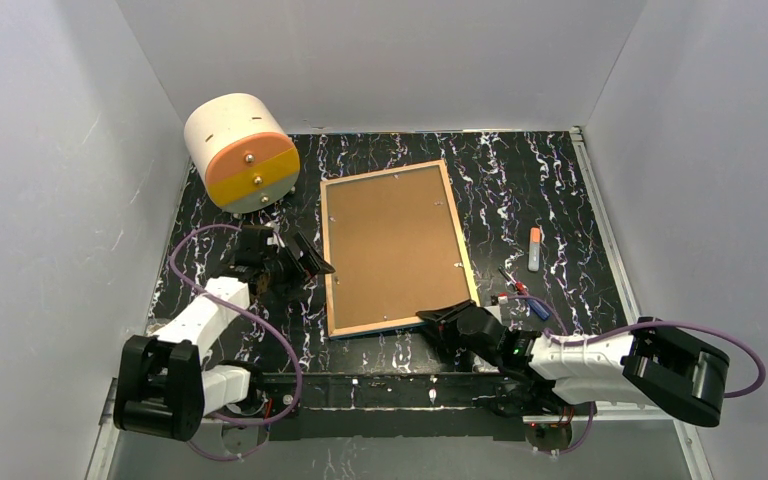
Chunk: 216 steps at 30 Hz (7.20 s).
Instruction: Take the photo out of the frame
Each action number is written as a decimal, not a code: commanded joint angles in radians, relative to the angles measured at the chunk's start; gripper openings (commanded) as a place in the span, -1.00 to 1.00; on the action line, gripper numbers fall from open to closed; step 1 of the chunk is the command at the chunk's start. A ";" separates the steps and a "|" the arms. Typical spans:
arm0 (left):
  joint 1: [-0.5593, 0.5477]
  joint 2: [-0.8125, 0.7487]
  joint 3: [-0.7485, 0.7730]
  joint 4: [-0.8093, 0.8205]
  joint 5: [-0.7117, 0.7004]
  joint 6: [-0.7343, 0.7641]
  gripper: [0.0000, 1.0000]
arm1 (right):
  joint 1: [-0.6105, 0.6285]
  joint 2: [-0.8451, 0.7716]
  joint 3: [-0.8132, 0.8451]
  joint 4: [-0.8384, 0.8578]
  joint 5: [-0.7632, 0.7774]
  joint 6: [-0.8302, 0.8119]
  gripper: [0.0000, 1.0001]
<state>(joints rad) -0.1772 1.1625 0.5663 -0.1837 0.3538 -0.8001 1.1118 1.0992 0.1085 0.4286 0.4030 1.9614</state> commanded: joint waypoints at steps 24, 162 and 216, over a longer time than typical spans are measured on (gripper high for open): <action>-0.192 0.314 0.152 -0.094 -0.302 0.081 0.42 | 0.005 0.005 0.031 -0.165 -0.100 -0.025 0.01; -0.281 0.659 0.540 -0.354 -0.569 0.362 -0.61 | -1.039 0.350 0.662 -0.999 -0.347 -1.492 0.64; -0.277 0.198 0.415 -0.241 -0.400 0.162 0.68 | -1.034 0.208 0.609 -1.015 -0.622 -1.420 0.35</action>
<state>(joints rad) -0.4603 1.4242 0.9993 -0.4515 -0.0216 -0.6006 0.0742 1.3411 0.7227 -0.5697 -0.1822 0.5205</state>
